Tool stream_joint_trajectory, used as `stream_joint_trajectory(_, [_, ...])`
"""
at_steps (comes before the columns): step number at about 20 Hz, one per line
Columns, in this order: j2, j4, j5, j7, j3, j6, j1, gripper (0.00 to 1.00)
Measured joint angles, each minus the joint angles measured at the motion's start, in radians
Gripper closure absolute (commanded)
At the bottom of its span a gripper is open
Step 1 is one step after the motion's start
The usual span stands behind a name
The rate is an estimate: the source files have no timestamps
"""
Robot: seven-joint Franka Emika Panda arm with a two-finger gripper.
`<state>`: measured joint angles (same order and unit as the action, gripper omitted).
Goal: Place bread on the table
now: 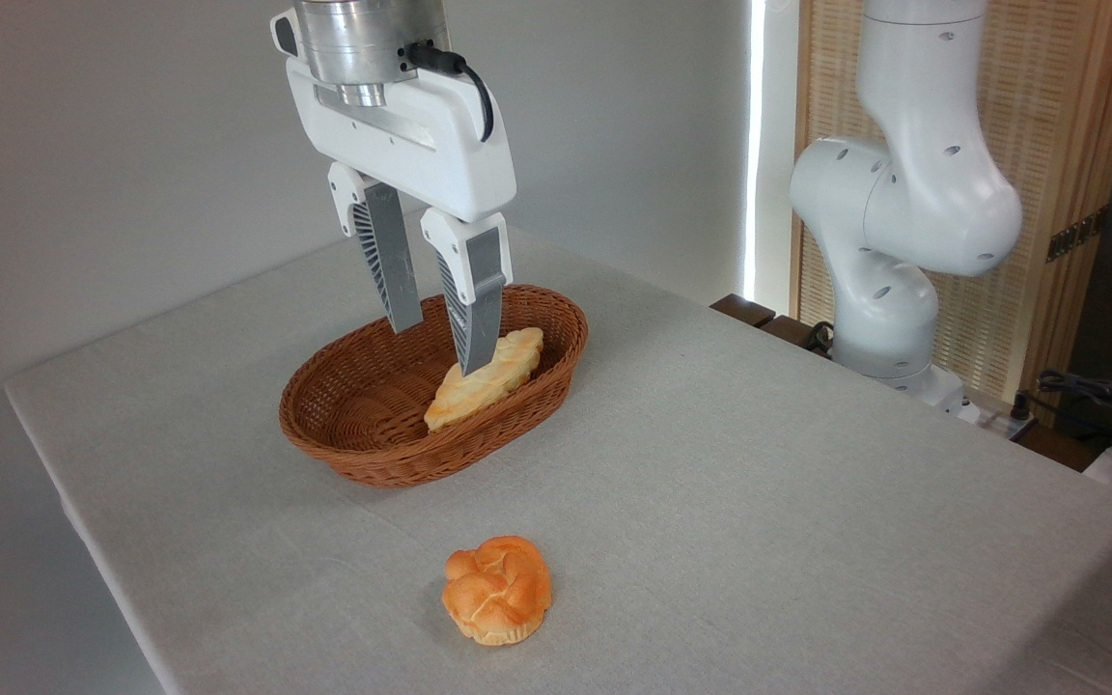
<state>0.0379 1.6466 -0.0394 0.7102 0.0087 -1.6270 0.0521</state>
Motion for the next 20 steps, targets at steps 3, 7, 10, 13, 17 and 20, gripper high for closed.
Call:
stream_joint_trajectory(3, [-0.002,0.0,0.0,0.0,0.0,0.0,-0.002,0.0])
stream_joint_trajectory(7, [-0.003,0.0,0.0,0.002,0.0,0.0,-0.007,0.0])
stream_joint_trajectory(10, [-0.003,0.002,0.0,0.003,0.0,0.0,-0.007,0.0])
stream_joint_trajectory(13, [-0.003,0.009,0.0,0.003,0.0,0.0,-0.006,0.0])
stream_joint_trajectory(17, [0.016,0.058,-0.047,0.003,-0.011,-0.017,0.014,0.0])
stream_joint_trajectory(20, [0.094,0.184,-0.059,0.003,-0.017,-0.121,0.061,0.0])
